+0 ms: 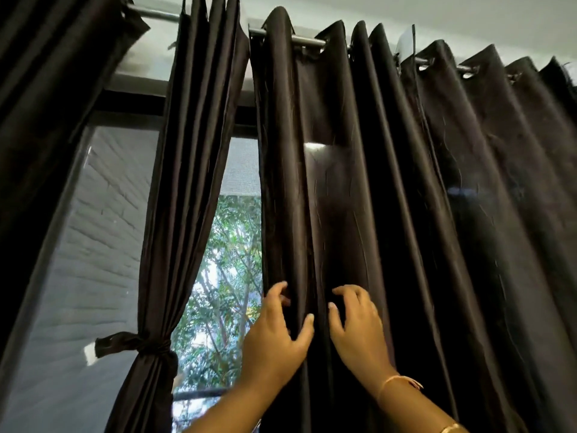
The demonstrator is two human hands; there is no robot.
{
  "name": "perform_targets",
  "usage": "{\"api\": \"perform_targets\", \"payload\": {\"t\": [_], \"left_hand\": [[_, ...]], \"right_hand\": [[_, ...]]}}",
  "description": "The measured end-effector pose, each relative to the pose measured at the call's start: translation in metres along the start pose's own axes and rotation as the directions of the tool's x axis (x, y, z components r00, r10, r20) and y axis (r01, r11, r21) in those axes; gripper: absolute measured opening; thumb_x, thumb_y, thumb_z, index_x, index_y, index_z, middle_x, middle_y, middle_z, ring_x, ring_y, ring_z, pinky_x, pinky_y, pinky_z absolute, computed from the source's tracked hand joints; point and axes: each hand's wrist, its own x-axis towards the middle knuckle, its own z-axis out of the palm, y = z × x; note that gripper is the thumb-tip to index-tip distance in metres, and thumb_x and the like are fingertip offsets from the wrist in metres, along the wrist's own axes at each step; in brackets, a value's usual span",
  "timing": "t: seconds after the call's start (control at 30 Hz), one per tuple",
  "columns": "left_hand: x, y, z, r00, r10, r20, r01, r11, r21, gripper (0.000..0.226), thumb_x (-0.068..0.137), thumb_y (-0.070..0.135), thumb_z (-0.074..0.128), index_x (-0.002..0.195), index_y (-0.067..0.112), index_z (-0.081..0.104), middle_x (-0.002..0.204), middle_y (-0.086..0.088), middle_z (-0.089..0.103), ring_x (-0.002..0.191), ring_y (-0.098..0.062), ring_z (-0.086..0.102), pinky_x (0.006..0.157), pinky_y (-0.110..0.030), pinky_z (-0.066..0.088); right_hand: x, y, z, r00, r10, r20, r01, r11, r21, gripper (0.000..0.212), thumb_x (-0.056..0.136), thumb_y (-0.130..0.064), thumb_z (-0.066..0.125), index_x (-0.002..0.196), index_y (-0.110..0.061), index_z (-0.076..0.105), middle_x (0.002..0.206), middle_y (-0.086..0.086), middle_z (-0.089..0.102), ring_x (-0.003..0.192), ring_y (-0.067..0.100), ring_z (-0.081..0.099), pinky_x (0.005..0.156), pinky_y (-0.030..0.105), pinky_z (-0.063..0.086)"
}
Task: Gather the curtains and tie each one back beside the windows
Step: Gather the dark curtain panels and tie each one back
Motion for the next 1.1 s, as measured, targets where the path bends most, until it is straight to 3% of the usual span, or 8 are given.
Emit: {"api": "perform_targets", "payload": {"t": [0.1, 0.17, 0.33, 0.5, 0.63, 0.77, 0.9, 1.1], "left_hand": [[0.008, 0.002, 0.008, 0.995, 0.1, 0.015, -0.1, 0.995, 0.019, 0.015, 0.084, 0.034, 0.059, 0.093, 0.022, 0.055, 0.09, 0.01, 0.054, 0.081, -0.016, 0.057, 0.066, -0.026, 0.04], [0.011, 0.002, 0.011, 0.99, 0.13, 0.051, -0.129, 0.992, -0.004, 0.014, 0.083, 0.03, 0.06, 0.08, 0.02, 0.051, 0.083, 0.008, 0.051, 0.082, -0.016, 0.053, 0.068, -0.026, 0.038], [0.011, 0.001, 0.017, 0.991, 0.084, 0.102, -0.065, 0.983, -0.174, 0.016, 0.079, 0.016, 0.065, 0.091, 0.005, 0.063, 0.12, 0.001, 0.049, 0.107, -0.015, 0.05, 0.088, -0.019, 0.037], [0.0, -0.008, 0.019, 0.977, 0.007, 0.212, 0.055, 0.956, -0.287, 0.032, 0.08, 0.01, 0.063, 0.064, 0.021, 0.039, 0.141, -0.005, 0.043, 0.129, -0.01, 0.041, 0.097, -0.02, 0.036], [-0.005, -0.008, 0.018, 0.977, 0.057, 0.206, 0.008, 0.954, -0.299, 0.009, 0.083, 0.01, 0.061, 0.083, 0.009, 0.052, 0.134, -0.007, 0.05, 0.127, -0.016, 0.045, 0.095, -0.021, 0.038], [-0.003, -0.003, 0.011, 0.968, 0.091, 0.233, -0.025, 0.962, -0.27, 0.027, 0.082, 0.012, 0.061, 0.102, 0.015, 0.042, 0.083, 0.002, 0.057, 0.081, -0.028, 0.06, 0.058, -0.027, 0.039], [-0.008, 0.002, 0.018, 0.942, 0.036, 0.334, 0.049, 0.969, -0.243, 0.073, 0.08, -0.003, 0.05, 0.141, 0.014, 0.014, 0.138, -0.01, 0.047, 0.115, -0.03, 0.054, 0.089, -0.029, 0.044], [0.004, 0.007, 0.02, 0.829, -0.083, 0.553, 0.345, 0.854, -0.389, 0.088, 0.081, -0.011, 0.043, 0.148, 0.024, -0.001, 0.147, -0.013, 0.036, 0.117, -0.018, 0.054, 0.091, -0.035, 0.048]], "right_hand": [[0.007, -0.019, 0.001, 0.996, 0.087, 0.027, -0.09, 0.899, 0.429, 0.015, 0.094, -0.036, 0.048, 0.1, -0.025, 0.057, 0.104, -0.008, 0.057, 0.099, 0.009, 0.057, 0.085, 0.024, 0.044], [0.015, -0.033, 0.001, 0.989, 0.144, 0.041, -0.141, 0.81, 0.569, 0.02, 0.09, -0.042, 0.054, 0.086, -0.023, 0.059, 0.087, -0.006, 0.062, 0.083, 0.005, 0.059, 0.075, 0.02, 0.044], [0.024, -0.048, 0.008, 0.975, 0.171, 0.143, -0.216, 0.883, 0.416, 0.027, 0.086, -0.025, 0.062, 0.066, -0.019, 0.045, 0.064, -0.002, 0.051, 0.064, 0.015, 0.049, 0.064, 0.032, 0.04], [0.006, -0.042, 0.017, 0.985, 0.142, 0.097, -0.169, 0.911, 0.375, 0.031, 0.09, -0.016, 0.055, 0.064, -0.012, 0.04, 0.058, 0.004, 0.044, 0.058, 0.019, 0.043, 0.058, 0.036, 0.037], [-0.002, -0.04, 0.023, 0.988, 0.132, 0.075, -0.15, 0.92, 0.363, 0.033, 0.093, -0.018, 0.052, 0.062, -0.012, 0.041, 0.058, 0.007, 0.049, 0.062, 0.028, 0.051, 0.057, 0.035, 0.037], [0.005, -0.039, 0.02, 0.991, 0.102, 0.082, -0.123, 0.942, 0.314, 0.033, 0.094, -0.019, 0.05, 0.063, -0.013, 0.04, 0.058, 0.002, 0.045, 0.063, 0.025, 0.048, 0.06, 0.037, 0.037], [0.004, -0.029, 0.018, 0.986, 0.098, 0.138, -0.131, 0.958, 0.255, 0.029, 0.095, -0.02, 0.047, 0.073, -0.002, 0.05, 0.066, 0.012, 0.052, 0.072, 0.035, 0.055, 0.063, 0.038, 0.038], [-0.001, -0.016, 0.012, 0.973, 0.088, 0.216, -0.135, 0.967, 0.215, 0.025, 0.095, -0.02, 0.047, 0.076, -0.004, 0.053, 0.075, 0.018, 0.058, 0.075, 0.035, 0.057, 0.071, 0.046, 0.044]]}}
